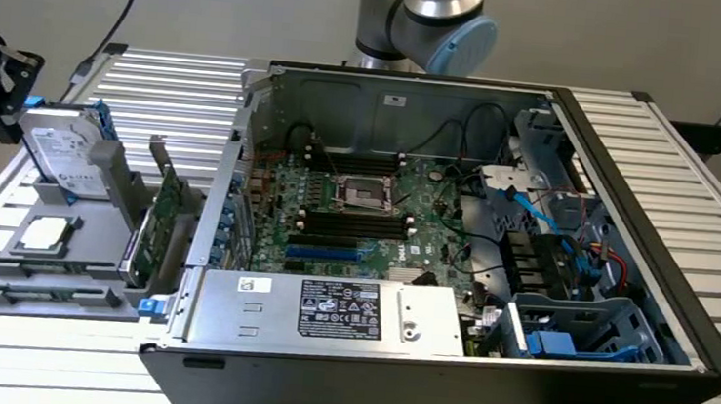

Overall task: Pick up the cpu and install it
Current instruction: 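Pick up the cpu and move it towards the insertion slot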

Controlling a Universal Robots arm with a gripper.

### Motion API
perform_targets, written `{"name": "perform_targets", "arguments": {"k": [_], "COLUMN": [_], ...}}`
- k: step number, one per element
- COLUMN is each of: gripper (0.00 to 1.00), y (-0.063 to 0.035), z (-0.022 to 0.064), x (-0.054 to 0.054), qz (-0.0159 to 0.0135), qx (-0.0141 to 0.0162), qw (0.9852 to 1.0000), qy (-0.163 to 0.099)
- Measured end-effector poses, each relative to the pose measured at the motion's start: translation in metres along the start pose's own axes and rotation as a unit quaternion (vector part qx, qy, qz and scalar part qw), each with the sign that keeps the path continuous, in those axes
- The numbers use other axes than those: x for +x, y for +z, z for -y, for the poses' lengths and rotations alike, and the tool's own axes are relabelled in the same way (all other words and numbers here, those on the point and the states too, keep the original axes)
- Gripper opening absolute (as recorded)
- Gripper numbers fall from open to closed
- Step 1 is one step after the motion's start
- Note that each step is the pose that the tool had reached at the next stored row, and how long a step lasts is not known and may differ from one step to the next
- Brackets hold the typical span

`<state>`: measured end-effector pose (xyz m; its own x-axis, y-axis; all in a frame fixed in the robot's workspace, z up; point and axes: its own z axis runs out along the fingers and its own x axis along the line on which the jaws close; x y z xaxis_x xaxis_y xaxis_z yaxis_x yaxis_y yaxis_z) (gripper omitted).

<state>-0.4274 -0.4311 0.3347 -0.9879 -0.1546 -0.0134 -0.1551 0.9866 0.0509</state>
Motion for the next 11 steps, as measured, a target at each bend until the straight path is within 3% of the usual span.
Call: {"name": "perform_targets", "arguments": {"k": [5, 11], "gripper": [0.11, 0.11], "y": [0.0031, 0.0079], "z": [0.0002, 0.0002], "x": [0.001, 0.0022], "qz": [-0.0022, -0.0006], "qx": [-0.0005, -0.0002], "qw": [0.9995, 1.0], "qy": [-0.033, 0.001]}}
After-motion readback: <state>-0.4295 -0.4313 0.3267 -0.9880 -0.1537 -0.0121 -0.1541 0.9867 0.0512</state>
